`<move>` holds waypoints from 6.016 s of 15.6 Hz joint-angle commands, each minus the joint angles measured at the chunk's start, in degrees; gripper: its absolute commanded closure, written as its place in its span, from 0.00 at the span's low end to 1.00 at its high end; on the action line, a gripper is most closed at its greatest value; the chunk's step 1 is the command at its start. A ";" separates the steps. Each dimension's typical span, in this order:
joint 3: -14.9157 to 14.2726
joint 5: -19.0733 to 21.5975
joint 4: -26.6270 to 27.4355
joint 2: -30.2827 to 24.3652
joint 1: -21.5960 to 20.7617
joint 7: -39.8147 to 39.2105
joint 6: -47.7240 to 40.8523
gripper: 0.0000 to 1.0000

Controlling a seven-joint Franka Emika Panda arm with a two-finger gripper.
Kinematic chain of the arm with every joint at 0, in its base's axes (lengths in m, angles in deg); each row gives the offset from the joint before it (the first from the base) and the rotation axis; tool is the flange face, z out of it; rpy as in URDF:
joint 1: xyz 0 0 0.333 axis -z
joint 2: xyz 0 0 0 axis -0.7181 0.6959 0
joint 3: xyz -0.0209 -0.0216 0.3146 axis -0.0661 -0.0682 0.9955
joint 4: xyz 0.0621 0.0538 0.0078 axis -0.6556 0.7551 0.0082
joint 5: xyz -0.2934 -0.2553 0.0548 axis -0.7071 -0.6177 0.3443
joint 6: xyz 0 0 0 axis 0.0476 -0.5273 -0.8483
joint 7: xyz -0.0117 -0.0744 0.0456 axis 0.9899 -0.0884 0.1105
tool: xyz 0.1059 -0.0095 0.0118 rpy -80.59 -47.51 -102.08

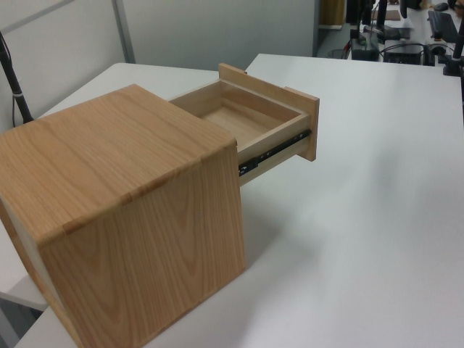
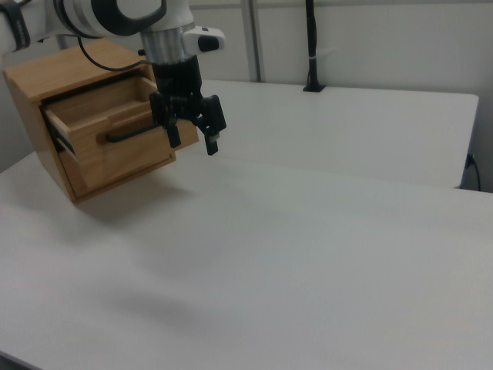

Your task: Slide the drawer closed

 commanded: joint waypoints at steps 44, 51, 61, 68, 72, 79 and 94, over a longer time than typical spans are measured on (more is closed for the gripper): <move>-5.32 5.21 -5.10 16.91 -24.10 -47.51 22.70 1.00; -5.14 7.49 -6.33 19.29 -26.21 -44.87 29.38 1.00; -4.97 7.76 -8.35 24.82 -32.01 -38.29 38.42 1.00; -4.79 7.75 -8.79 27.37 -34.12 -35.20 48.01 1.00; -4.88 7.67 -12.73 30.35 -34.13 -34.15 49.07 1.00; -5.40 7.67 -14.14 33.61 -35.44 -31.78 54.43 1.00; -5.41 7.75 -13.90 31.35 -37.38 -28.96 54.17 1.00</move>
